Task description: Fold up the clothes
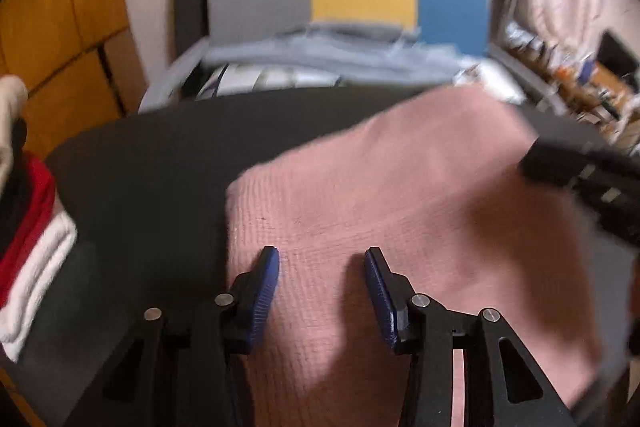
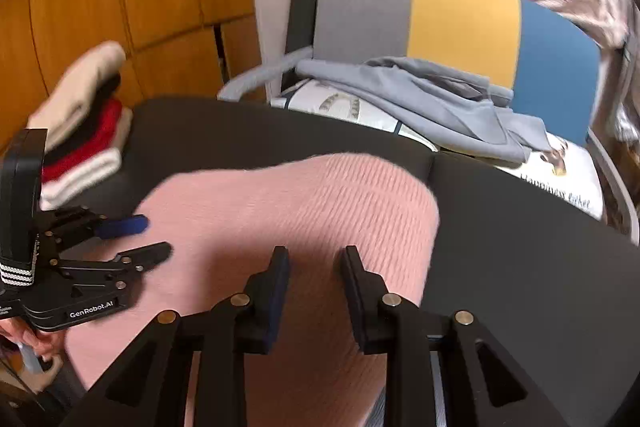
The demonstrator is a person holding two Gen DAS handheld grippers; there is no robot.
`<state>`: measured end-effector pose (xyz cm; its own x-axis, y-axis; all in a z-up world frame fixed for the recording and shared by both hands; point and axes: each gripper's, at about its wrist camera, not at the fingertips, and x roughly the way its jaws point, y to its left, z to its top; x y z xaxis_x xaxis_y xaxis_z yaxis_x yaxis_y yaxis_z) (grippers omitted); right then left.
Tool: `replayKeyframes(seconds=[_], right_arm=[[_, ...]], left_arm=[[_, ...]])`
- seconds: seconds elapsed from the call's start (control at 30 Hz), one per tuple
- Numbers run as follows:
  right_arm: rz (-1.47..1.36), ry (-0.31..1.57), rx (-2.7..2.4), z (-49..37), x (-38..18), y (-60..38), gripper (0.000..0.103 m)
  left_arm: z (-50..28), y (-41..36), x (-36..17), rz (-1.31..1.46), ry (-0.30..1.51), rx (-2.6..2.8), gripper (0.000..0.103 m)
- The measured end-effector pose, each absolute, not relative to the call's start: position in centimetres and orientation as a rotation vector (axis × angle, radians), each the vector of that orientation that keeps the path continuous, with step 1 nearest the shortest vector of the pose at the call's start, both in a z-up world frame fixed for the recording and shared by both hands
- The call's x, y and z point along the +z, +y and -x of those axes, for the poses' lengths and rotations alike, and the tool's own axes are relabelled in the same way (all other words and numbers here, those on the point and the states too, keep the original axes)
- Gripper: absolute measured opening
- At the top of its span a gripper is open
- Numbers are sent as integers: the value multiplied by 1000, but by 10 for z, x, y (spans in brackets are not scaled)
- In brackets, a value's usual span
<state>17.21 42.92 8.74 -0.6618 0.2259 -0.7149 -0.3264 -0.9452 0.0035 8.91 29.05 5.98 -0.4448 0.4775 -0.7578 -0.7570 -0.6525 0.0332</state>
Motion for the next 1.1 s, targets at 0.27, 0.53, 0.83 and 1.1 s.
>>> replayKeyframes(seconds=[0.27,0.53,0.83,1.1], right_arm=[[965,378,2590,-182,52,447,27],[832,526,2733,-244,107,407,31],[1143,164,2697,-251,62,318,30],[1089,488,2672,-273,48,334,31]], left_arm=[[-89,283,36,812,531,2186,47],[-101,258,57,820,472,2119,47],[-121,231,46,820,440,2152,59],[-88,190,33,1027,166,2080,79]])
